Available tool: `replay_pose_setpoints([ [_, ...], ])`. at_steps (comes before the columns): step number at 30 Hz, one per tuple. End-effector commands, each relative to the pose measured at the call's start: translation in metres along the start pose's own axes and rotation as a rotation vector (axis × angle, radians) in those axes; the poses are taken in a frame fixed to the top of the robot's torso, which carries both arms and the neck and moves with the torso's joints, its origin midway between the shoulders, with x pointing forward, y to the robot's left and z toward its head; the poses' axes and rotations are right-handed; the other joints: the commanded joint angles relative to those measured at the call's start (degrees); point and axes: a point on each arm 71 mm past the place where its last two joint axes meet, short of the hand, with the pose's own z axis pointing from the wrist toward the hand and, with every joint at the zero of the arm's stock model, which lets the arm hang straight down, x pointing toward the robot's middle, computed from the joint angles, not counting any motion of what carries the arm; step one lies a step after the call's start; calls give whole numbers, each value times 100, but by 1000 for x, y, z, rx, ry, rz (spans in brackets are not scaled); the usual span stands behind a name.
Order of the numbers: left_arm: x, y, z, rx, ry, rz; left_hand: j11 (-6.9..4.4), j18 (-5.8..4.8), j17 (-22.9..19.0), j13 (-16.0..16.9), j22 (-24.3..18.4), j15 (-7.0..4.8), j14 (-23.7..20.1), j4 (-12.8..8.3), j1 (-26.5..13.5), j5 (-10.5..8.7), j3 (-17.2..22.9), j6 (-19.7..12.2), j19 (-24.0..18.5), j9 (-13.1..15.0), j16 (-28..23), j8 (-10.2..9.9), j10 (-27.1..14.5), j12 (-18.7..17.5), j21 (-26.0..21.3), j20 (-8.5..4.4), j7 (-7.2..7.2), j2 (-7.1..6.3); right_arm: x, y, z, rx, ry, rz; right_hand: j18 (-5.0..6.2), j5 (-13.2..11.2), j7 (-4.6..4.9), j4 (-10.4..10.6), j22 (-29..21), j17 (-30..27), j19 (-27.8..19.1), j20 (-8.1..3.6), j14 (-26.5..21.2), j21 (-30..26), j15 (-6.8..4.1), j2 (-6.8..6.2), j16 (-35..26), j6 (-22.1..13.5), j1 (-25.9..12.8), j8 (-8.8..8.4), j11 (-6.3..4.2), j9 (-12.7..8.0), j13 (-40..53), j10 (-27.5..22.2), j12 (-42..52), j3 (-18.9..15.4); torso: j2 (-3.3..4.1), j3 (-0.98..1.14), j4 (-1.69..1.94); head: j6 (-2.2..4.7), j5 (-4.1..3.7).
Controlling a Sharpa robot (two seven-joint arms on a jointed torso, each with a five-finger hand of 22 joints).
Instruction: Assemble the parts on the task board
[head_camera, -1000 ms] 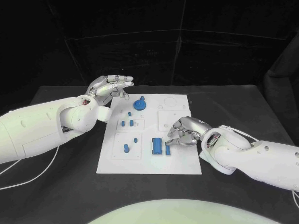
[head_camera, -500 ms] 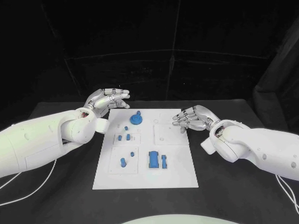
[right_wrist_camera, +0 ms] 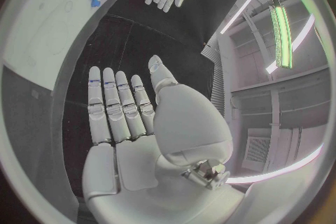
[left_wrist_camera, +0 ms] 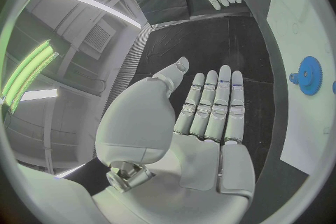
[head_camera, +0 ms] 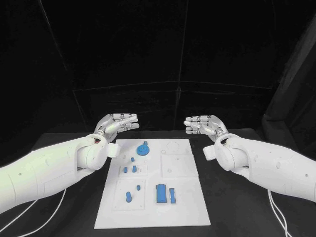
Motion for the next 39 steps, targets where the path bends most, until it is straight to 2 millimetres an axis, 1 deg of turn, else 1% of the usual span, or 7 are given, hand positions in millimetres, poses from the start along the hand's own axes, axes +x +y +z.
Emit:
replay_pose_setpoints([
  [1, 0, 0, 0, -1, 3, 0, -294, -290, -458, -351, -432, -255, -1645, 260, -2175, -310, -543, -1632, -1290, -375, -438, -231, -1657, -327, -258, -474, -314, 356, 0, 0, -1, 1, 0, -3, -307, -188, -321, 455, -563, -245, -1617, -434, -1766, -513, -249, -295, -374, -1597, -2292, -377, -285, -376, -195, -1744, -392, 314, -2, 2, 3, -1, 1],
  [12, 17, 5, -17, -4, -58, 28, -539, -442, -458, -351, -778, -463, -3005, 260, -3982, -310, -990, -2984, -2347, -375, -782, -716, -3026, -583, -802, -870, -585, 356, 12, 6, -23, -11, -64, 55, -468, -625, -580, 455, -563, -766, -2959, -793, -3222, -513, -830, -295, -374, -2926, -4190, -377, -503, -376, -604, -3192, -392, 314, -193, 197, 264, -49, 53],
  [17, 33, 7, -34, -1, -114, 56, -1005, -504, -458, -351, -882, -873, -3431, 260, -4552, -310, -1123, -3407, -2677, -375, -880, -716, -3457, -1008, -802, -995, -1035, 356, 23, 12, -46, -10, -118, 98, -530, -625, -663, 455, -563, -766, -3376, -908, -3677, -513, -830, -295, -374, -3334, -4772, -377, -952, -376, -604, -3635, -392, 314, -195, 199, 268, -50, 54],
  [18, 37, 7, -37, 1, -126, 62, -1005, -504, -458, -351, -901, -873, -3514, 260, -4664, -310, -1146, -3492, -2740, -375, -900, -716, -3538, -1008, -802, -1020, -1035, 356, 24, 14, -50, -9, -128, 105, -536, -625, -1069, 455, -563, -766, -3455, -929, -3762, -513, -830, -295, -374, -3410, -4881, -377, -952, -376, -604, -3719, -392, 314, -195, 199, 268, -50, 54],
  [23, 51, 4, -56, 9, -182, 91, -1005, -967, -458, -351, -1371, -873, -3880, 260, -5150, -310, -1264, -3854, -3020, -375, -1349, -716, -3910, -1008, -802, -1129, -1035, 356, 31, 19, -67, -1, -165, 129, -593, -625, -1069, 455, -563, -766, -3823, -1032, -4161, -513, -830, -295, -374, -3774, -5395, -377, -952, -376, -604, -4115, -392, 314, -195, 199, 268, -50, 54],
  [25, 55, 3, -61, 12, -196, 98, -1005, -967, -458, -351, -1371, -873, -4009, 260, -5320, -310, -1299, -3981, -3121, -375, -1349, -716, -4035, -1008, -802, -1166, -1035, 356, 33, 21, -71, 1, -173, 134, -1025, -625, -1069, 455, -563, -766, -3953, -1063, -4301, -513, -830, -295, -374, -3898, -5574, -377, -952, -376, -604, -4249, -392, 314, -195, 199, 268, -50, 54],
  [39, 62, 0, -70, 19, -224, 112, -1005, -967, -458, -351, -1371, -873, -4649, 260, -6175, -310, -1763, -4620, -3599, -375, -1349, -716, -4682, -1008, -802, -1591, -1035, 356, 34, 22, -74, 3, -179, 138, -1025, -625, -1069, 455, -563, -766, -4583, -1468, -4996, -513, -830, -295, -374, -4524, -6466, -377, -952, -376, -604, -4935, -392, 314, -195, 199, 268, -50, 54],
])
